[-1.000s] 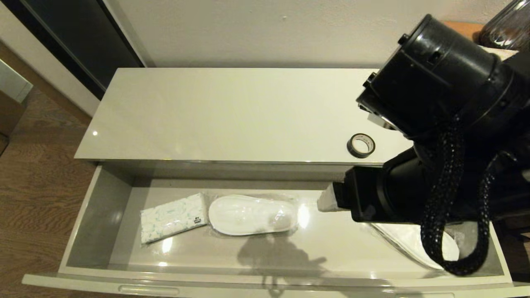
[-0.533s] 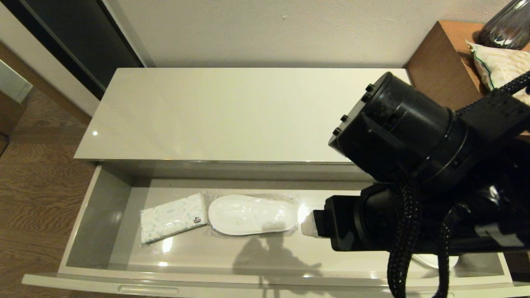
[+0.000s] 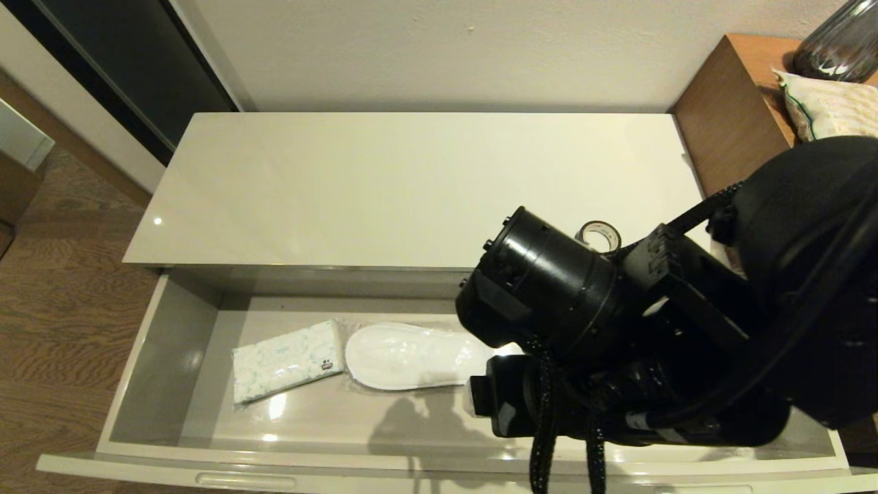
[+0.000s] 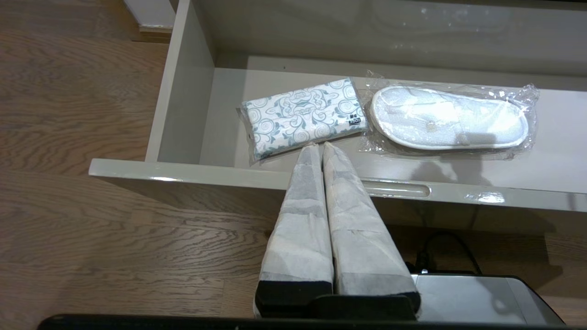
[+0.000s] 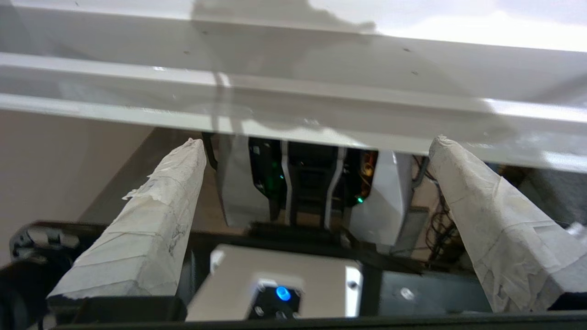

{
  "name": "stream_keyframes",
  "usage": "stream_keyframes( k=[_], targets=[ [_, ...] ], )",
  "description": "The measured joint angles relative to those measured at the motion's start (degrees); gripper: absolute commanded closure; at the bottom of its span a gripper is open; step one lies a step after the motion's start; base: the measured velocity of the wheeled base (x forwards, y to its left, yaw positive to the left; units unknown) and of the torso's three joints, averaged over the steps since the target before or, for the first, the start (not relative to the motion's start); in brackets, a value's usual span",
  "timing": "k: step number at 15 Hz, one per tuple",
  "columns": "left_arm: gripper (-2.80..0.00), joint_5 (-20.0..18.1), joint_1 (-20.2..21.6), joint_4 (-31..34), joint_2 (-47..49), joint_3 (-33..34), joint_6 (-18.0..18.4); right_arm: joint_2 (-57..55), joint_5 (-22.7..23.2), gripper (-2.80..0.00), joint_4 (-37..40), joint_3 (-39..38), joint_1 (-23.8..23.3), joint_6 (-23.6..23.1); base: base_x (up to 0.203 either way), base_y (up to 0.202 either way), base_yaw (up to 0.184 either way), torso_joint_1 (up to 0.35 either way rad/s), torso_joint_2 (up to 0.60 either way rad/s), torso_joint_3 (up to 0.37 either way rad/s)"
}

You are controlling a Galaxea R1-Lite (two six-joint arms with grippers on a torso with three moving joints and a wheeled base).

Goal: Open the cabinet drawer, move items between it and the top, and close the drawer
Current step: Take out the tissue from the drawer

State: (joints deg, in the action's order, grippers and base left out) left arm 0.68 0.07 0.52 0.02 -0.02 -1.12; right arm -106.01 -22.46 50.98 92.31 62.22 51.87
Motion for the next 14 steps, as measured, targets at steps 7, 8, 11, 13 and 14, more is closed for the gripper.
stream_keyframes(
  k=[7, 8, 11, 13, 14],
  targets=[
    [0.0, 0.0, 0.0, 0.0, 0.0, 0.0, -0.02, -5.23, 0.04, 0.0, -3.99, 1.29, -0.04, -0.13, 0.0, 0.0, 0.0, 0.0, 0.0, 0.0],
    [0.0, 0.0, 0.0, 0.0, 0.0, 0.0, 0.0, -5.46, 0.02, 0.0, -3.99, 1.08, -0.1, -0.12, 0.0, 0.0, 0.0, 0.0, 0.0, 0.0],
    [0.0, 0.0, 0.0, 0.0, 0.0, 0.0, 0.02, -5.62, -0.39, 0.0, -3.88, -0.2, -1.16, -0.02, 0.0, 0.0, 0.0, 0.0, 0.0, 0.0],
    [0.0, 0.0, 0.0, 0.0, 0.0, -0.02, 0.0, -4.94, -0.61, 0.0, -3.37, -0.55, -3.37, 0.41, 0.0, 0.0, 0.0, 0.0, 0.0, 0.0],
    [0.0, 0.0, 0.0, 0.02, 0.0, -0.02, 0.02, -4.08, -0.61, 0.0, -2.95, -0.55, -5.06, 0.69, 0.0, 0.0, 0.0, 0.0, 0.0, 0.0]
  ],
)
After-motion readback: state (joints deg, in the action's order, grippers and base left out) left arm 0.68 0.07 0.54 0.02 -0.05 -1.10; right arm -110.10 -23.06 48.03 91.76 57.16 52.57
